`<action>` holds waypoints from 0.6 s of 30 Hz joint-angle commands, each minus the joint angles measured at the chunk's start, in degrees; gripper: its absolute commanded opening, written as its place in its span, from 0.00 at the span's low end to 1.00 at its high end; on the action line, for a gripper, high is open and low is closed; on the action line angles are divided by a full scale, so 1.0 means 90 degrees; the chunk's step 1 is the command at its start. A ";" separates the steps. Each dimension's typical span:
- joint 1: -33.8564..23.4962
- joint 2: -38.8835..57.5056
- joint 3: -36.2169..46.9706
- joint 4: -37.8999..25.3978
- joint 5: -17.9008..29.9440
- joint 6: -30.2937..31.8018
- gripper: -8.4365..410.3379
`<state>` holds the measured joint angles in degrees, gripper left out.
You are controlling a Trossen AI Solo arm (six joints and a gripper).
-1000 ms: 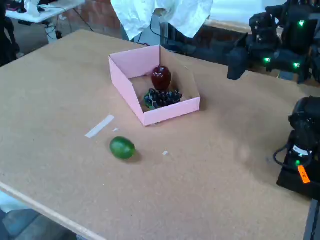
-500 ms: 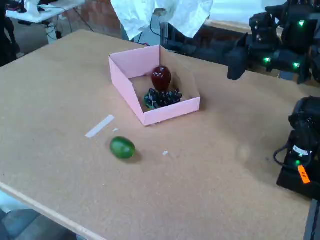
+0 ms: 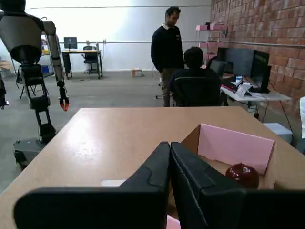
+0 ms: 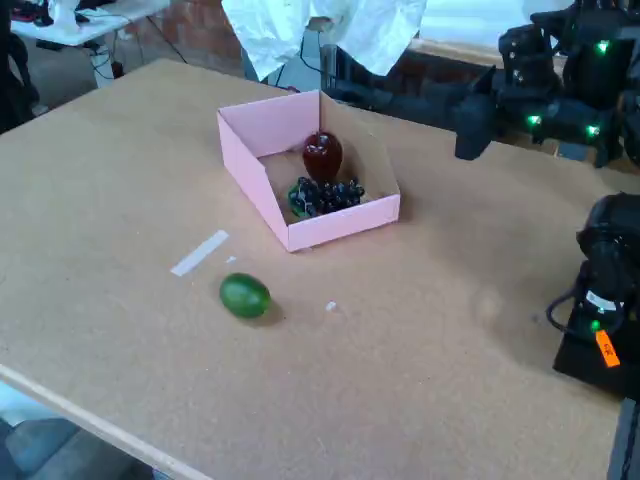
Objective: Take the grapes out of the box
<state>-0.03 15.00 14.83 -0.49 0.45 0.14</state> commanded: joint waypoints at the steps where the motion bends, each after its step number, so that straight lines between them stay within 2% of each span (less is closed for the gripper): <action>1: 0.0000 0.0000 0.0005 0.0027 0.0002 0.0027 0.02; 12: 0.0000 0.0066 0.0267 0.0078 0.0255 -0.0257 0.03; 15: 0.0000 0.0211 0.0512 0.0044 0.0301 -0.0631 0.07; 18: 0.0000 0.0459 0.0789 0.0024 0.0610 -0.0913 0.15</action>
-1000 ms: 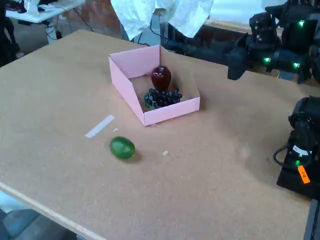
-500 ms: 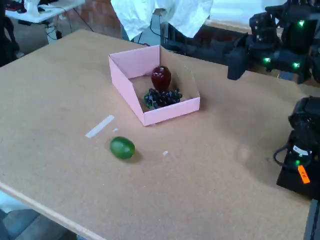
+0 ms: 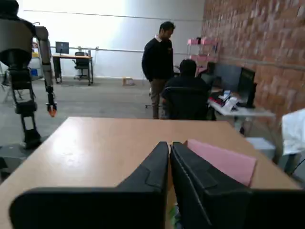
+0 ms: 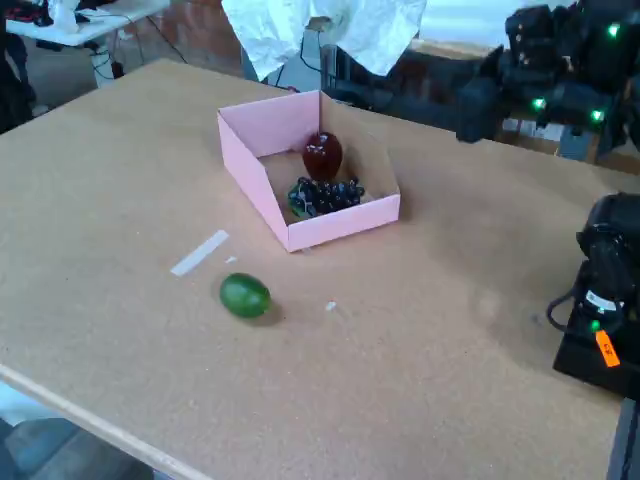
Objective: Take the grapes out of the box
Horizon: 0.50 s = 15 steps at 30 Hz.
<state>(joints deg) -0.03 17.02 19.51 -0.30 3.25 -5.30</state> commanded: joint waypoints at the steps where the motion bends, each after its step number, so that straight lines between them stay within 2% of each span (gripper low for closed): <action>1: 0.0000 0.0342 0.0364 0.0002 0.0435 -0.0393 0.19; 6: 0.0000 0.1064 0.0933 -0.0002 0.0894 -0.0420 0.42; 10: 0.0000 0.1717 0.1491 -0.0197 0.1547 -0.0364 0.59; 12: 0.0000 0.2059 0.1800 -0.0330 0.1931 -0.0287 0.66; 15: -0.0002 0.2606 0.2339 -0.0563 0.2040 -0.0202 0.74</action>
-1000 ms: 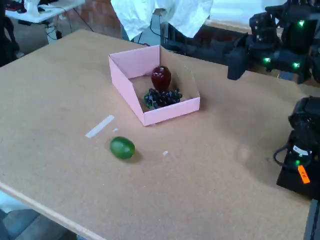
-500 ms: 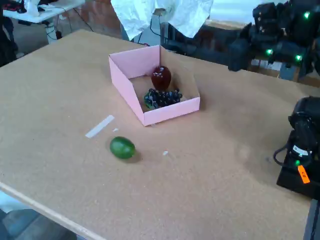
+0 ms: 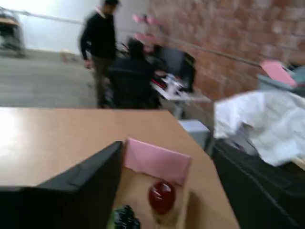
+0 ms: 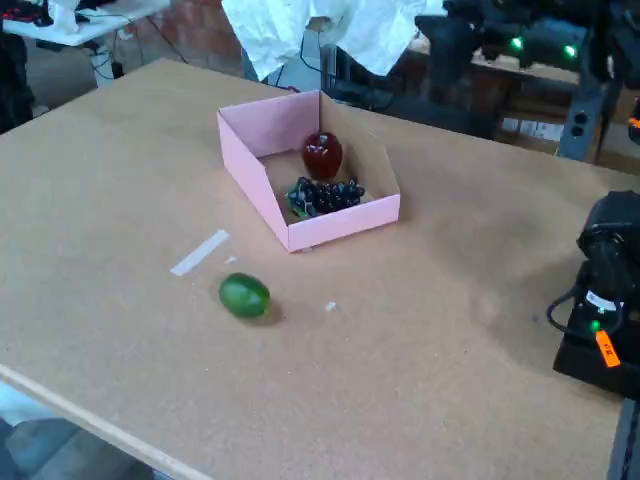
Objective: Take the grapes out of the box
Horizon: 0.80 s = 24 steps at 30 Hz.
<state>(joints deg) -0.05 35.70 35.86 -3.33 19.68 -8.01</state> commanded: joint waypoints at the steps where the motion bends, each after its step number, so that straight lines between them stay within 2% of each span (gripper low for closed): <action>1: 0.0000 0.0741 0.0758 -0.0401 0.0209 0.0165 0.75; 4: -0.0034 0.1474 0.1598 -0.1229 0.0202 0.0483 0.75; 8: -0.0143 0.2640 0.2739 -0.2195 0.0202 0.0520 0.75; 16: -0.0437 0.4583 0.4262 -0.2630 0.0163 0.0189 0.75; 21: -0.0772 0.5668 0.4860 -0.3279 -0.0556 0.0260 0.75; 24: -0.0969 0.6256 0.4896 -0.3313 -0.1110 0.0287 0.75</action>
<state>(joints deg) -6.98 86.94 79.33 -32.27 14.55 -5.85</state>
